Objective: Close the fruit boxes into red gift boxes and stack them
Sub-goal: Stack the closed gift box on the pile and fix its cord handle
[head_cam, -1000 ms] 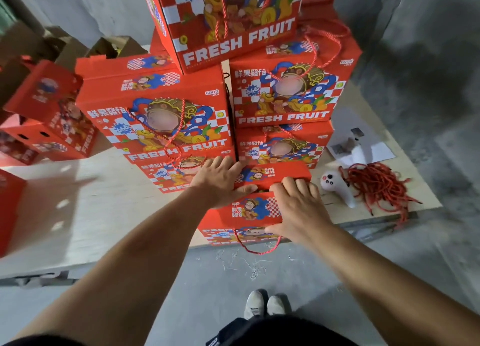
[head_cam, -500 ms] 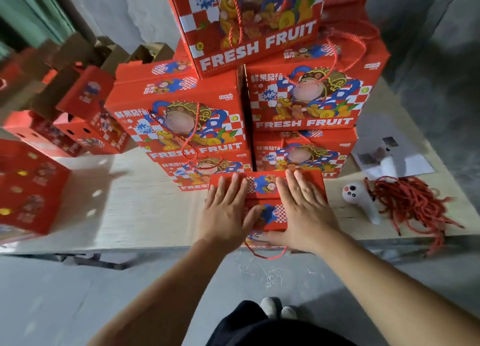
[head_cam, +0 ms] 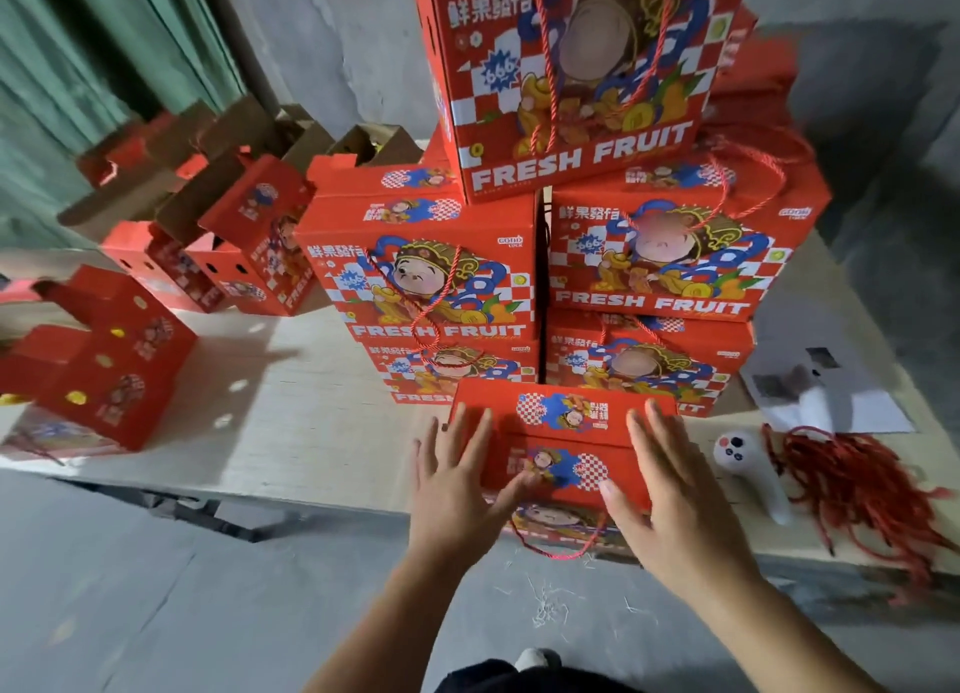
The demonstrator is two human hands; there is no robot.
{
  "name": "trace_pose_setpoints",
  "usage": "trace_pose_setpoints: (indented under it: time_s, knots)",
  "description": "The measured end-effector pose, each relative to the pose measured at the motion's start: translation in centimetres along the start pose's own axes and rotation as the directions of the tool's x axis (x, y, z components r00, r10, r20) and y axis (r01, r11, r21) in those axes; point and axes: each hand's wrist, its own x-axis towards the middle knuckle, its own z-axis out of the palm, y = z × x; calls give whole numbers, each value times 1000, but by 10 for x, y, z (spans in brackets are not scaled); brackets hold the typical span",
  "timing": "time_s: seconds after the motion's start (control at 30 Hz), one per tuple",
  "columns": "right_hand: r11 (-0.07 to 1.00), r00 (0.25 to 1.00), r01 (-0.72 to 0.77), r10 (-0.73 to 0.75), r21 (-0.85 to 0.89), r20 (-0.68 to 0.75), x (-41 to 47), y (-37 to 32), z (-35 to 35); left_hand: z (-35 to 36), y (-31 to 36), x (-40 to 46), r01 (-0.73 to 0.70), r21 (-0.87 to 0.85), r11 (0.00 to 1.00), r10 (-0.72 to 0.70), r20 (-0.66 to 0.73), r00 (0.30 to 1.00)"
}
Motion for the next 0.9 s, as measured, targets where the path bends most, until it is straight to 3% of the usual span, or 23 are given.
trace_pose_setpoints:
  time_s: [0.07, 0.1, 0.13, 0.2, 0.23, 0.3, 0.33, 0.37, 0.4, 0.47, 0.6, 0.67, 0.73, 0.8, 0.9]
  knots:
    - [983, 962, 20, 31, -182, 272, 10, 2, -6, -1, -2, 5, -112, 128, 985, 94, 143, 985]
    - [981, 946, 24, 41, -194, 322, 13, 4, -5, -3, -4, 9, -140, 109, 984, 121, 164, 979]
    - [991, 949, -6, 48, -135, 312, 17, 6, -5, -4, -7, 13, -133, 40, 990, 125, 161, 979]
    - [987, 975, -142, 127, 74, 183, 17, 11, -3, -2, -12, 12, 18, -260, 965, 9, 104, 995]
    - [949, 966, -243, 217, 202, 143, 14, 15, -2, -1, -11, 7, 142, -464, 874, -122, 73, 990]
    - [760, 912, -410, 342, 504, 226, 4, 19, 3, 4, 0, -9, 397, -769, 501, -391, 207, 897]
    - [663, 893, -448, 361, 599, 269, -1, 20, 6, 7, 7, -16, 502, -802, 324, -444, 339, 829]
    - [604, 876, -477, 390, 639, 285, -3, 21, 7, 7, 14, -22, 586, -779, 221, -456, 449, 769]
    - [542, 848, -515, 435, 665, 302, -3, 23, 8, 4, 20, -25, 640, -749, 171, -453, 517, 726]
    - [301, 740, -605, 554, 737, 382, -1, 21, 6, -4, 27, -20, 689, -718, 98, -462, 580, 671]
    - [-153, 525, -637, 632, 755, 571, -20, 0, 13, -15, 60, -5, 693, -655, -301, -394, 747, 535]
    - [-335, 456, -669, 520, 664, 722, -37, -16, 22, -12, 82, -10, 743, -591, -315, -355, 799, 485]
    - [-442, 483, -670, 350, 596, 803, -42, -32, 17, -5, 92, -21, 793, -558, -242, -320, 818, 478]
    - [-355, 546, -720, 241, 596, 802, -38, -44, 5, -9, 98, -30, 812, -550, -197, -270, 827, 494]
    - [-181, 657, -658, 337, 731, 675, -28, -56, -9, -29, 101, -28, 714, -670, -204, -221, 742, 633]
